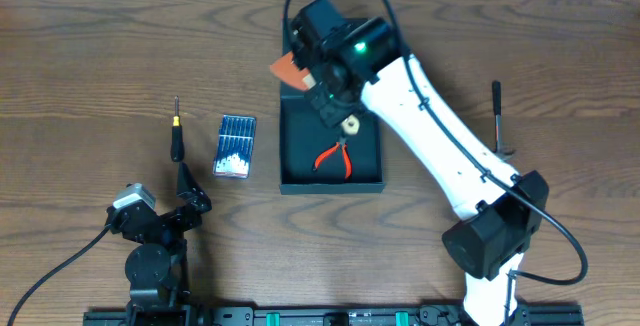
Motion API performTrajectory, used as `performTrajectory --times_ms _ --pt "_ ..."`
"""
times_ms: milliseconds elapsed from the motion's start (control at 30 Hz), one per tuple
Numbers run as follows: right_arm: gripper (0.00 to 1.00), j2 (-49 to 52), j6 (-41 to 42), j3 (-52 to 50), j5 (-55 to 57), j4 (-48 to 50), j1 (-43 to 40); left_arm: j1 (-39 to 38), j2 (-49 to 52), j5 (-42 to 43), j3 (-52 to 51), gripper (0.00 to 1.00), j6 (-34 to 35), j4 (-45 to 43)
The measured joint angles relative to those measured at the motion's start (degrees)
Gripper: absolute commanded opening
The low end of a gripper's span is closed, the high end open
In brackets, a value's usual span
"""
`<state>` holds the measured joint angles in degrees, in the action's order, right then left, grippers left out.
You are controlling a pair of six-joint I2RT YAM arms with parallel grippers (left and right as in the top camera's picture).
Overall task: Pack container
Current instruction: 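Carry the scraper into the green box and release it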
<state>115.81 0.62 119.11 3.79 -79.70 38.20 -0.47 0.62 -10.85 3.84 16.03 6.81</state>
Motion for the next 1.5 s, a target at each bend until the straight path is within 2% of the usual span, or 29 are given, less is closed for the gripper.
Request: performTrajectory --times_ms 200,400,667,1133,1433,1467,1500 --pt "0.01 -0.1 1.7 -0.6 -0.1 -1.1 1.1 0.0 0.0 0.0 0.0 0.99 0.0 0.0" --pt "0.01 -0.4 2.8 -5.6 0.1 -1.4 1.1 0.0 0.0 0.0 0.0 0.99 0.0 0.0" --pt "0.01 -0.5 3.5 -16.7 0.1 4.9 1.1 0.0 0.0 0.0 0.0 0.98 0.0 0.0" --pt "0.01 -0.7 3.7 -28.6 0.1 16.3 0.9 0.0 0.0 0.0 0.0 0.98 0.0 0.0" --pt "0.01 -0.7 3.7 -34.8 0.1 18.8 -0.3 0.0 0.0 0.0 0.0 0.99 0.0 0.0" --pt "0.02 -0.7 3.7 -34.9 0.1 18.8 -0.4 0.0 0.0 0.0 0.0 0.99 0.0 0.0" --pt "0.14 -0.7 3.7 -35.0 0.1 18.9 -0.4 0.0 0.0 0.0 0.0 0.99 0.0 0.0"
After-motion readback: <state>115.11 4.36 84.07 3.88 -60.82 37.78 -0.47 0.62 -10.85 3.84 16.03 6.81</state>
